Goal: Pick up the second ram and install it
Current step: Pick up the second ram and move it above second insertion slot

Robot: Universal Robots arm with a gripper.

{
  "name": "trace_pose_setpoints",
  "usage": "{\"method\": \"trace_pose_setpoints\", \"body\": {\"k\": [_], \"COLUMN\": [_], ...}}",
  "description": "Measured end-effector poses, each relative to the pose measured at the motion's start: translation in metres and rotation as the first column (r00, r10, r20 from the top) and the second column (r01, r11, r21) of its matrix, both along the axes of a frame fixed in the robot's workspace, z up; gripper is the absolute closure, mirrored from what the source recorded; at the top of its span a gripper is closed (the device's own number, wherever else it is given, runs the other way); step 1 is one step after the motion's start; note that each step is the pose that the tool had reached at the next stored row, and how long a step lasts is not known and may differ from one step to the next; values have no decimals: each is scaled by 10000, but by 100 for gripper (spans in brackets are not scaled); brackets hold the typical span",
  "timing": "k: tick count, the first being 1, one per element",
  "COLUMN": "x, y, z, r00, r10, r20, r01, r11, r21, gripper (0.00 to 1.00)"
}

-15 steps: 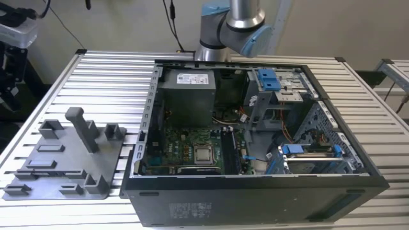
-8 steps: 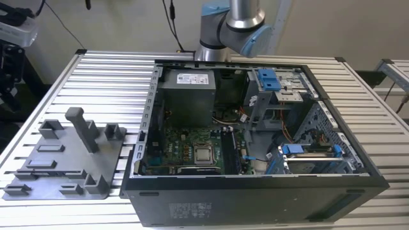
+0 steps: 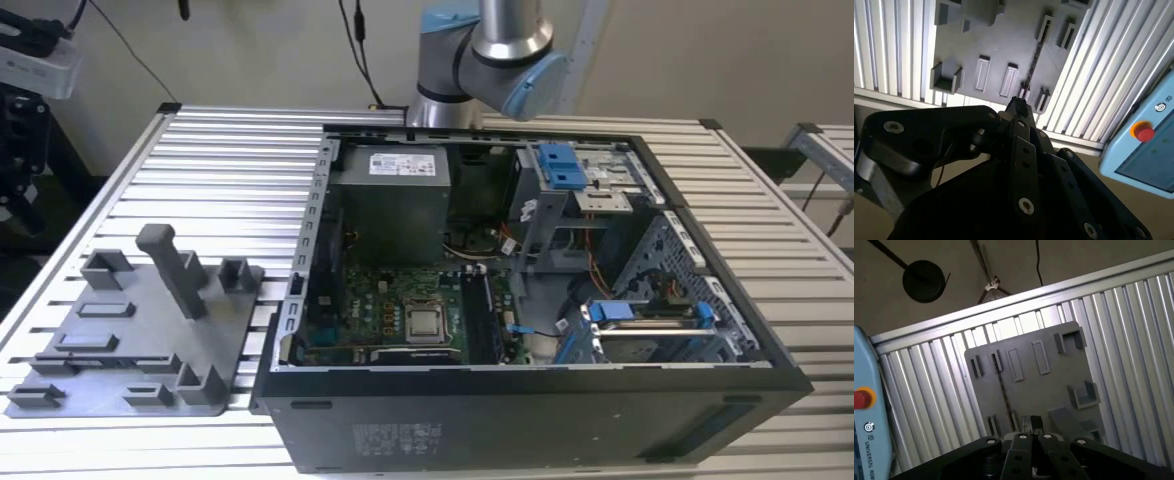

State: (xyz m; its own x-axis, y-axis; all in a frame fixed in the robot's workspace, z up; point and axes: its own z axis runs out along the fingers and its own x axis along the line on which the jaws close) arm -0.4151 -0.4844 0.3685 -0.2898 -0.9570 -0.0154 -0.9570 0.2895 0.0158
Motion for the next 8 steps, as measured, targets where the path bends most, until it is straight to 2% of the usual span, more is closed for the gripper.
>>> {"method": "trace_pose_setpoints", "body": {"k": [6,8], "x": [0,0], "y": [0,0], "z": [-1,-1], "r00": [10000,10000], "r10": [2,3], "r20": [2,2], "r01": [-2,-3], "r11": [10000,10000], "r21": [1,1], "gripper": [89,82]}}
